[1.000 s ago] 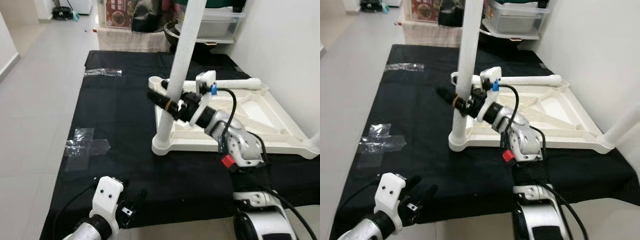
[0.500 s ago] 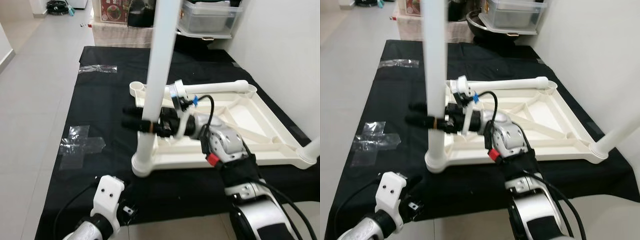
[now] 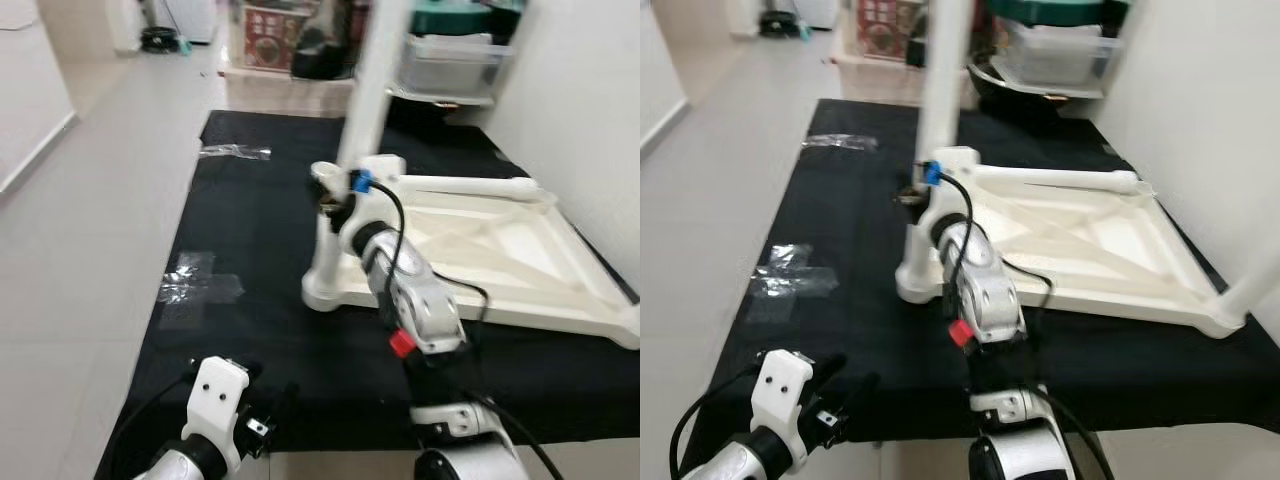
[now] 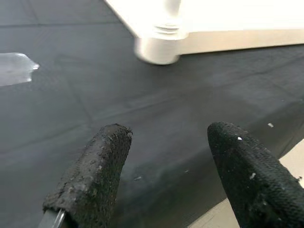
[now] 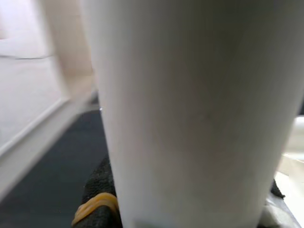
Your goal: Building children table
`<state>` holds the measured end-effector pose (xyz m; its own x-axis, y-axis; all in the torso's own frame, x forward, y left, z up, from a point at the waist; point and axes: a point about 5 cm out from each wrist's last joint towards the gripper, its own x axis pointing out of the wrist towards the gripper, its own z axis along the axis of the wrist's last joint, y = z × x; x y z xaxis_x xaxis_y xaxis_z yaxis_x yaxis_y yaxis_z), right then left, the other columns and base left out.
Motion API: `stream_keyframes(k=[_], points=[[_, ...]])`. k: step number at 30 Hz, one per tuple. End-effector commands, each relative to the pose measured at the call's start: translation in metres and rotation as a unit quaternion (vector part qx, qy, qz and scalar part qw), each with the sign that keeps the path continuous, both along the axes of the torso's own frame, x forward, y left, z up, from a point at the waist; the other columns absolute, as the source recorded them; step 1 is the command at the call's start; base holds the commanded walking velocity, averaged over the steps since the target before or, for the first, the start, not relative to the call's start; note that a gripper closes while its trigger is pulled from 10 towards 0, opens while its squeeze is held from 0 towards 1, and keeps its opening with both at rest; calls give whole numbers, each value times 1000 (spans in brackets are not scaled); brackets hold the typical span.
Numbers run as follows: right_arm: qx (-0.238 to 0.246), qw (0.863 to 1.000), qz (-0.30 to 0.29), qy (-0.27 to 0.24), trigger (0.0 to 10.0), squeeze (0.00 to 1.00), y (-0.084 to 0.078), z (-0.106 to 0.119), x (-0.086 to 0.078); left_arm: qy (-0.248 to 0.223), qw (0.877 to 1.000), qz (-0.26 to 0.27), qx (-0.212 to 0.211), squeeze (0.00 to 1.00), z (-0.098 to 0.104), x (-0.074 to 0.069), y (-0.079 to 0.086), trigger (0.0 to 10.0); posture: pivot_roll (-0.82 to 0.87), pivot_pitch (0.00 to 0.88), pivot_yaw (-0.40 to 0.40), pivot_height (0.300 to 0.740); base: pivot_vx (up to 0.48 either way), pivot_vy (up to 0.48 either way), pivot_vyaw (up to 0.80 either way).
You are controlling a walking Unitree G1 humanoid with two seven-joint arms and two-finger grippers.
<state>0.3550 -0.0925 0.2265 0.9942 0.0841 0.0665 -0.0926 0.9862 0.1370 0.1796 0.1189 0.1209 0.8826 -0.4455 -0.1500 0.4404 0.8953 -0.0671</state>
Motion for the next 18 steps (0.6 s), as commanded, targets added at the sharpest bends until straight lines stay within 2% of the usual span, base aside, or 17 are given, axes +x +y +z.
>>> stream_keyframes(k=[1, 2, 3, 5, 6, 8, 9, 10, 11, 13, 14, 16, 17, 18], points=[[21, 995, -72, 59, 0, 0, -9, -25, -7, 8, 1000, -5, 1, 0, -2, -1, -2, 10000, 132, 106, -126, 740, 0, 0, 0], [21, 995, -72, 59, 0, 0, -9, -25, -7, 8, 1000, -5, 1, 0, -2, -1, -2, 10000, 132, 106, -126, 740, 0, 0, 0], [28, 995, -78, 62, 0, 0, 3, -24, -12, 7, 1000, -4, 3, 0, -3, -2, -2, 10000, 133, 105, -126, 740, 0, 0, 0], [28, 995, -78, 62, 0, 0, 3, -24, -12, 7, 1000, -4, 3, 0, -3, -2, -2, 10000, 133, 105, -126, 740, 0, 0, 0], [39, 996, -58, 56, 9216, 0, 11, -23, -12, 8, 1000, -4, 2, 0, -3, -2, -2, 10000, 133, 105, -126, 740, 0, 0, 0], [39, 996, -58, 56, 9216, 0, 11, -23, -12, 8, 1000, -4, 2, 0, -3, -2, -2, 10000, 133, 105, -126, 740, 0, 0, 0], [46, 997, -39, 42, 10000, 0, 15, -19, -10, 8, 1000, -4, 1, 0, -3, -2, -2, 10000, 127, 107, -126, 740, 0, 0, 0], [48, 999, -24, 8, 10000, 1000, 15, -11, -8, 9, 1000, -5, 0, 0, -3, -2, -3, 10000, 126, 105, -125, 740, 0, 0, 0], [48, 999, -24, 8, 10000, 1000, 15, -11, -8, 9, 1000, -5, 0, 0, -3, -2, -3, 10000, 126, 105, -125, 740, 0, 0, 0], [57, 998, 5, -35, 10000, 1000, 13, 1, -4, 9, 1000, -5, -1, 0, -3, -2, -3, 10000, 125, 105, -127, 740, 0, 0, 0], [75, 995, 53, -50, 10000, 0, 12, 6, 0, 9, 1000, -5, -2, 0, -3, -2, -4, 10000, 126, 105, -129, 740, 0, 0, 0], [75, 995, 53, -50, 10000, 0, 12, 6, 0, 9, 1000, -5, -2, 0, -3, -2, -4, 10000, 126, 105, -129, 740, 0, 0, 0], [93, 982, 144, -73, 10000, 0, 10, 15, 3, 10, 1000, -6, -3, 0, -3, -2, -4, 10000, 128, 102, -129, 740, 0, 0, 0], [99, 962, 240, -88, 10000, 0, 8, 23, -2, 10, 1000, -6, -4, 0, -3, -3, -4, 10000, 130, 92, -130, 740, 0, 0, 0]])
